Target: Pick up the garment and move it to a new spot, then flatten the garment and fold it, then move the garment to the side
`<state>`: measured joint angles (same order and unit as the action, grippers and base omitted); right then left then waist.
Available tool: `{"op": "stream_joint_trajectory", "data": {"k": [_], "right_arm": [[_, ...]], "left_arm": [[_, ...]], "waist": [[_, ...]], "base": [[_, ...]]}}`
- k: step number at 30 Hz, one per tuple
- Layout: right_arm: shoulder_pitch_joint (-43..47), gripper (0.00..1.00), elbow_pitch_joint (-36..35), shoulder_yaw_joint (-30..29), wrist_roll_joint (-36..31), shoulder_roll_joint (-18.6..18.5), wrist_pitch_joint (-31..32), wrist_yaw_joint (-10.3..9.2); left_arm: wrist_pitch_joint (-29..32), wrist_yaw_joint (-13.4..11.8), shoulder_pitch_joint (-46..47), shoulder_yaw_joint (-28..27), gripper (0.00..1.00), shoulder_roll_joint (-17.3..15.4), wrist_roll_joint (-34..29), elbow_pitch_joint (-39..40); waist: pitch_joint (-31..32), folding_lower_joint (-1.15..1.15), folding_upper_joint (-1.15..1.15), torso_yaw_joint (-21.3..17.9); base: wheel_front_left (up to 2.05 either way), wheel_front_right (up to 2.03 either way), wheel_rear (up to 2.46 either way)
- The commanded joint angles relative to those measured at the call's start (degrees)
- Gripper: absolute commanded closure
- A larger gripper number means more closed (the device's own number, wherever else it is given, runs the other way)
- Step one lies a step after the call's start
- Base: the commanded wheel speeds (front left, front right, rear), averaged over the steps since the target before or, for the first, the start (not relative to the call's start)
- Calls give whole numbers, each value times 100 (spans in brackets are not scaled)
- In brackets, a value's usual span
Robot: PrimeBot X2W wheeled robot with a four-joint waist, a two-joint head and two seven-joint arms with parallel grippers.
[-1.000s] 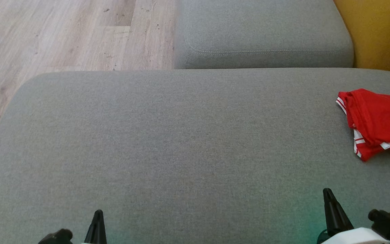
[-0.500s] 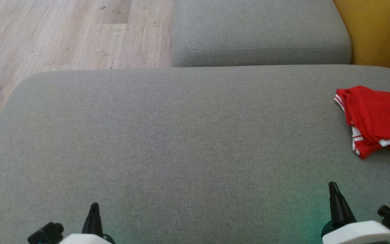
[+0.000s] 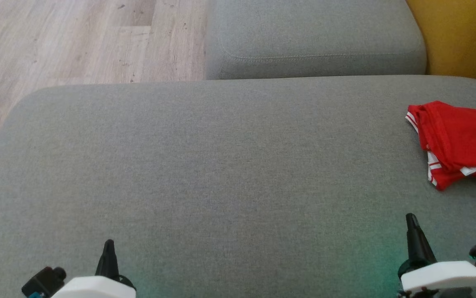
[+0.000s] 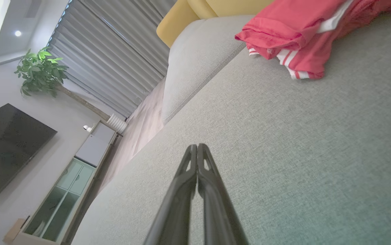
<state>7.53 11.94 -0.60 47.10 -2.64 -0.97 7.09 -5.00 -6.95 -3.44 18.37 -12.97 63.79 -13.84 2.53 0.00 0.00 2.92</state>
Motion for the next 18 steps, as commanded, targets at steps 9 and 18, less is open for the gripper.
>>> {"op": "stream_joint_trajectory", "data": {"k": [9,18], "right_arm": [[-458,100,-115,-31,677,-130,68,20],[-589,100,-69,-83,1267,-137,143,23]], "left_arm": [[145,219,395,-467,100,115,420,125],[285,400,478,-755,100,239,784,104]], "waist": [[-35,0,0,-37],[-70,0,0,-75]], "base": [[0,0,0],[0,0,0]]}}
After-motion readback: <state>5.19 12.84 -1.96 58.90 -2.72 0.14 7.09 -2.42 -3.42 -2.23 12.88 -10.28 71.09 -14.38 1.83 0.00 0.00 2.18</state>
